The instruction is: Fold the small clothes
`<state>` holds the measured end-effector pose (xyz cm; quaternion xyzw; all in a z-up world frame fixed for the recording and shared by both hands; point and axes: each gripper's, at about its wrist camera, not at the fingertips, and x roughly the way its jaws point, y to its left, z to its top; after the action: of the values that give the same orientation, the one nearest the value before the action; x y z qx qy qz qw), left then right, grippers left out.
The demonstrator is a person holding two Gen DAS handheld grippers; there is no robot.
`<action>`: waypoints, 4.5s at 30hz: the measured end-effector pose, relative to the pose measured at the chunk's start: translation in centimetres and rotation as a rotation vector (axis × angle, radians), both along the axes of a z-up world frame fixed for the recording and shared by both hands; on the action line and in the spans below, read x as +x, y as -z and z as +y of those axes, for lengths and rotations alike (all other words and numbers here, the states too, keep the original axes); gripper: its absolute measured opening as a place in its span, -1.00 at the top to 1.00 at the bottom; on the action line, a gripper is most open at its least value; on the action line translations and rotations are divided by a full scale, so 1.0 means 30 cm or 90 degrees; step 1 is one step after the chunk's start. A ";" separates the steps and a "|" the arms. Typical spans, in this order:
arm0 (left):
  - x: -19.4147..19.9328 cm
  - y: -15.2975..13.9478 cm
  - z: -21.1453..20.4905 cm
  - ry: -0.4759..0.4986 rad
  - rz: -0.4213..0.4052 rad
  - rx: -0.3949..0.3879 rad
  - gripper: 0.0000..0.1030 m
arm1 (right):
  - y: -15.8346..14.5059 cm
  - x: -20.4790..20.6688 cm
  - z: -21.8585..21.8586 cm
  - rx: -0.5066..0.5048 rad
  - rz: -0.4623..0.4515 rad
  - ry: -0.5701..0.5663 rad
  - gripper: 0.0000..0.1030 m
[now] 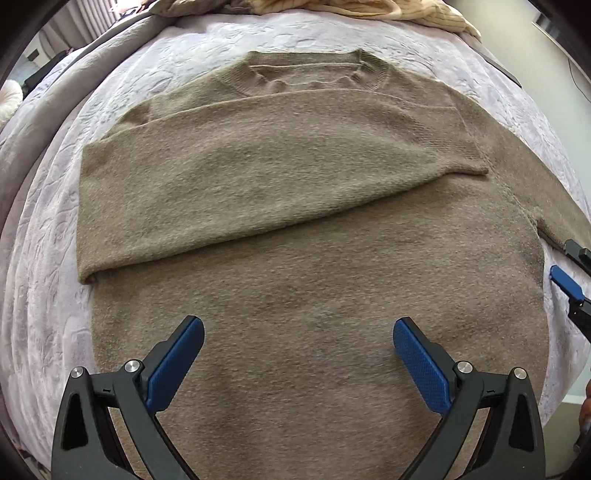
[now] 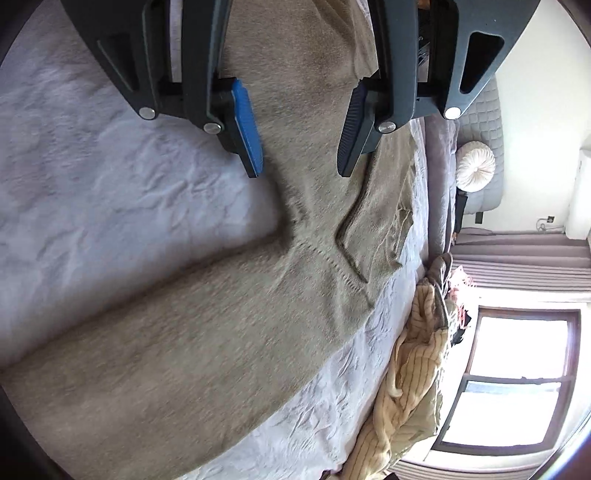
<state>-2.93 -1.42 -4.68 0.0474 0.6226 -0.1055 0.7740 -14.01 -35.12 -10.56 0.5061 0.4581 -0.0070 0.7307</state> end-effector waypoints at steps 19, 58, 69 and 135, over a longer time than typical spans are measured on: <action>0.054 -0.013 -0.334 0.019 0.023 -0.080 -1.00 | -0.047 -0.233 -0.547 -0.053 -0.022 0.334 0.10; 0.003 0.015 0.446 -0.220 -0.057 -0.081 -1.00 | -0.005 0.590 0.589 -0.117 -0.045 -0.281 0.07; -0.055 -0.020 0.605 -0.242 -0.087 -0.110 -1.00 | -0.122 0.704 0.703 -0.183 -0.128 -0.330 0.84; 0.080 -0.005 0.585 -0.203 -0.090 -0.025 -0.92 | -0.086 0.273 0.257 -0.178 -0.023 -0.225 0.32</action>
<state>-0.53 16.13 -4.53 -0.0598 0.5642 0.0099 0.8234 -5.81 -27.40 -7.98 0.3117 0.5211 0.0668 0.7917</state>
